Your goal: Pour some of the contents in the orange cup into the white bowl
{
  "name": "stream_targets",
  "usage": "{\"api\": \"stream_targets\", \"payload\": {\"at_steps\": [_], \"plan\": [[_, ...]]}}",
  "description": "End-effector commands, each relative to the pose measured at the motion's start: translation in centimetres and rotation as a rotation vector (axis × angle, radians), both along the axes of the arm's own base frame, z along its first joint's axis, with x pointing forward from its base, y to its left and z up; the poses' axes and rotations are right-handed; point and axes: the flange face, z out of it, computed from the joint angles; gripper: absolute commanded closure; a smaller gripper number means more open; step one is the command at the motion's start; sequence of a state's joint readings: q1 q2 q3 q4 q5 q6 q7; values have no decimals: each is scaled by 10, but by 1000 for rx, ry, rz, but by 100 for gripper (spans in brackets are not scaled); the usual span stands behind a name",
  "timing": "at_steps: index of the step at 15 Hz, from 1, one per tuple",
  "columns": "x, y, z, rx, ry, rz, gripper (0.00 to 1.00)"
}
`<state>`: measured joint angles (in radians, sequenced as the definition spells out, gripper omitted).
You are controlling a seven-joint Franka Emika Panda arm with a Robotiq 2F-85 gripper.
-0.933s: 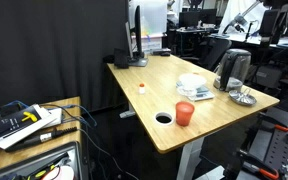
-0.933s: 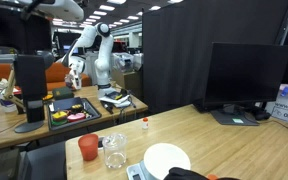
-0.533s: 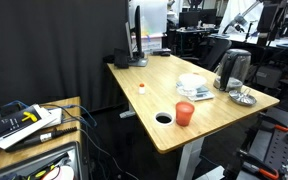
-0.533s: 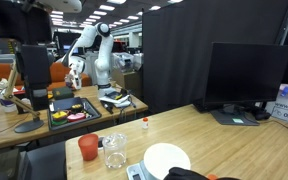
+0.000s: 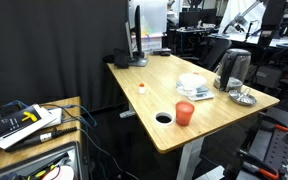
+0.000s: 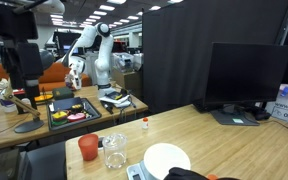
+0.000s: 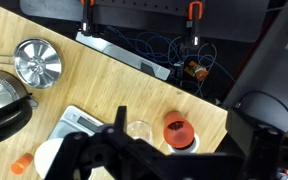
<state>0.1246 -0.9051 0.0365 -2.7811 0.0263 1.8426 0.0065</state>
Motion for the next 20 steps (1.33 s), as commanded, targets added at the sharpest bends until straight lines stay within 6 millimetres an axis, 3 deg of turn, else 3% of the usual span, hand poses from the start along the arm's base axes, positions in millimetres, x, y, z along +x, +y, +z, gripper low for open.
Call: {"api": "stream_targets", "payload": {"at_steps": [1,5,9,12,14,15,17,20], "plan": [[0,0,1,1,1,2,0],[4,0,1,16,-17,-16,0],[17,14,-2,89,-62,-21,0],[36,27,-18,124,-88,-52,0],[43,44,-40,133,-56,-27,0],[36,32,-26,119,-71,-29,0],[40,36,-34,115,-50,-23,0],[38,34,-26,122,-73,-27,0]]}}
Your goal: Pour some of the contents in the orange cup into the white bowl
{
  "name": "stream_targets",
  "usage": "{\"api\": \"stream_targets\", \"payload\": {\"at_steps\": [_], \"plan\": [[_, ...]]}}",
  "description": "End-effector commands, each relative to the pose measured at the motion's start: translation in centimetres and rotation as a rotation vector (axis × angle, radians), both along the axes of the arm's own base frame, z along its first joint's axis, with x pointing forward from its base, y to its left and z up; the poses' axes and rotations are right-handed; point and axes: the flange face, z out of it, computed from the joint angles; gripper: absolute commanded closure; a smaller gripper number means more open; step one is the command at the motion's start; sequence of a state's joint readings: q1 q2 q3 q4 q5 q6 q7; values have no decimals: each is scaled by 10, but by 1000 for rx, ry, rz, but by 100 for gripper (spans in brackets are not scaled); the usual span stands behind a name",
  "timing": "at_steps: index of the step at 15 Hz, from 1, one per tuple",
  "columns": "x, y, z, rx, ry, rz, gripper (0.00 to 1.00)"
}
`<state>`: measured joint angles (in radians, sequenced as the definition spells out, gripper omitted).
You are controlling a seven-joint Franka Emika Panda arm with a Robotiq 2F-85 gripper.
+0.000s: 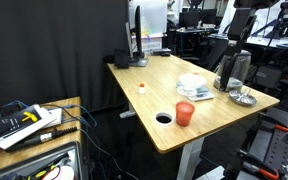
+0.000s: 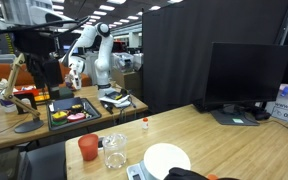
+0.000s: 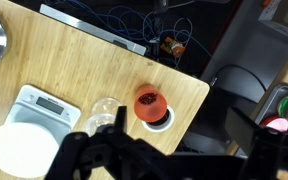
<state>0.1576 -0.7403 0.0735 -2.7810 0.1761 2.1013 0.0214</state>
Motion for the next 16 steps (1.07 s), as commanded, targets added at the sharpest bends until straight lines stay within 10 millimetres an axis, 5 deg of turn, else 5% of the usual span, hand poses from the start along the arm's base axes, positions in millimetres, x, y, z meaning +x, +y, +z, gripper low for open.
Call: {"api": "stream_targets", "payload": {"at_steps": [1,6,14,15,16], "plan": [[0,0,1,0,-1,0,0],[10,7,-7,6,-6,16,0],[16,60,-93,-67,151,39,0],[13,49,-81,-72,128,57,0],[11,56,-91,-82,150,57,0]]}}
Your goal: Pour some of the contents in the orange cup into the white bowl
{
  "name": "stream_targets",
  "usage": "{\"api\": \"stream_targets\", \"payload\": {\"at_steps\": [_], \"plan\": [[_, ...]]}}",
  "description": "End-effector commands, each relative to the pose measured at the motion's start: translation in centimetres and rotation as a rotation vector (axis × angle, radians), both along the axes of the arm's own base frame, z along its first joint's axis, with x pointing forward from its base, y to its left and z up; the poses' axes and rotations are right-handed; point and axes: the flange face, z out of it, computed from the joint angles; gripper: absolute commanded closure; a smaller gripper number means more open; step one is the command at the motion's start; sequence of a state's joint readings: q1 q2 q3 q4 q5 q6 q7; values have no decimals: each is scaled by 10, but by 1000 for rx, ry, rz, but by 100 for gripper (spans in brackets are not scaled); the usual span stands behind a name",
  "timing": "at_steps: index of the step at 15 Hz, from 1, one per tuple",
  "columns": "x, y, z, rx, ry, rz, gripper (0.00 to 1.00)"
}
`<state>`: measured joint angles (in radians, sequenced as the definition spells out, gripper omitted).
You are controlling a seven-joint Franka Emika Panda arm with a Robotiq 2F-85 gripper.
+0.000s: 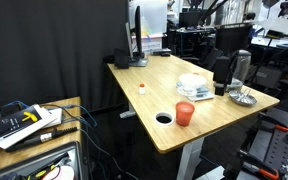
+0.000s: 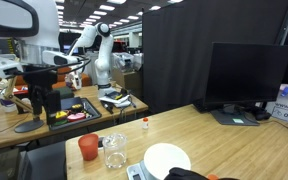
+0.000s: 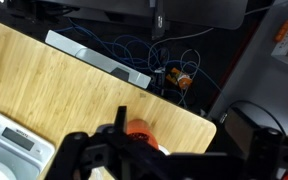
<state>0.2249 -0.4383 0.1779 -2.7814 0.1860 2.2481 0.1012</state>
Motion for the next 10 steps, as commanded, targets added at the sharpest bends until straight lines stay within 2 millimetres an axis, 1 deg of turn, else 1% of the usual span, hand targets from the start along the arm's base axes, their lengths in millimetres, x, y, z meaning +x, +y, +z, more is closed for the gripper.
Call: {"api": "stream_targets", "payload": {"at_steps": [1,7,8,10], "plan": [[1,3,-4,-4,11,0,0],[3,4,-3,5,26,-3,0],[6,7,-5,18,14,-10,0],[10,8,-16,25,21,-35,0]]}}
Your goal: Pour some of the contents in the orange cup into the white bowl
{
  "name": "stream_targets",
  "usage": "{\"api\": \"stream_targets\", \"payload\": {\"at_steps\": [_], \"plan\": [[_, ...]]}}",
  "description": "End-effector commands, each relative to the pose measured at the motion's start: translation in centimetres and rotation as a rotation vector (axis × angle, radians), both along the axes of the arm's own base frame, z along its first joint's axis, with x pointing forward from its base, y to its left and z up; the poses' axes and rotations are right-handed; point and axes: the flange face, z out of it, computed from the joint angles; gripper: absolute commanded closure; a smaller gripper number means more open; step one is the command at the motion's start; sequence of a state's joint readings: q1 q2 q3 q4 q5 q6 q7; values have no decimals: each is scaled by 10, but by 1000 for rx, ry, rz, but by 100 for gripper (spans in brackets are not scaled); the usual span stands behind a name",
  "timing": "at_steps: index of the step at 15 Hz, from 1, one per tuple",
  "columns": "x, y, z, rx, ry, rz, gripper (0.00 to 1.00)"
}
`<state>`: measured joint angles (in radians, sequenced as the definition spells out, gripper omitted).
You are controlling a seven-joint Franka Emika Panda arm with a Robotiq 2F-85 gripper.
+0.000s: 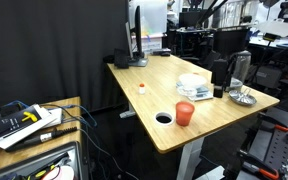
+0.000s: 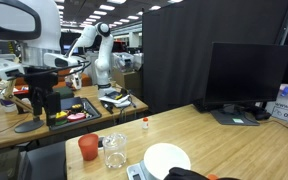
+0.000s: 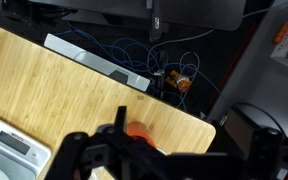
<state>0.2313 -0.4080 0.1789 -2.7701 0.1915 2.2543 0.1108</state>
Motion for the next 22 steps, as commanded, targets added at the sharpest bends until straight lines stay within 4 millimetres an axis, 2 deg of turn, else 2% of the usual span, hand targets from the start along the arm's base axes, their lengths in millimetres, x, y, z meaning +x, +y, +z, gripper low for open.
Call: {"api": "stream_targets", "payload": {"at_steps": [1,3,4,6,8,9,10,13,18,22], "plan": [[10,2,-20,0,-42,-69,0],[21,6,-36,4,-99,-150,0],[24,10,-50,1,-114,-197,0],[24,17,-76,-25,-137,-280,0],[26,14,-95,-71,-159,-340,0],[27,8,-97,-98,-172,-381,0],[23,14,-96,-79,-136,-322,0],[29,6,-100,-98,-150,-375,0],[29,7,-100,-110,-158,-388,0],[36,7,-92,-127,-292,-432,0]]}}
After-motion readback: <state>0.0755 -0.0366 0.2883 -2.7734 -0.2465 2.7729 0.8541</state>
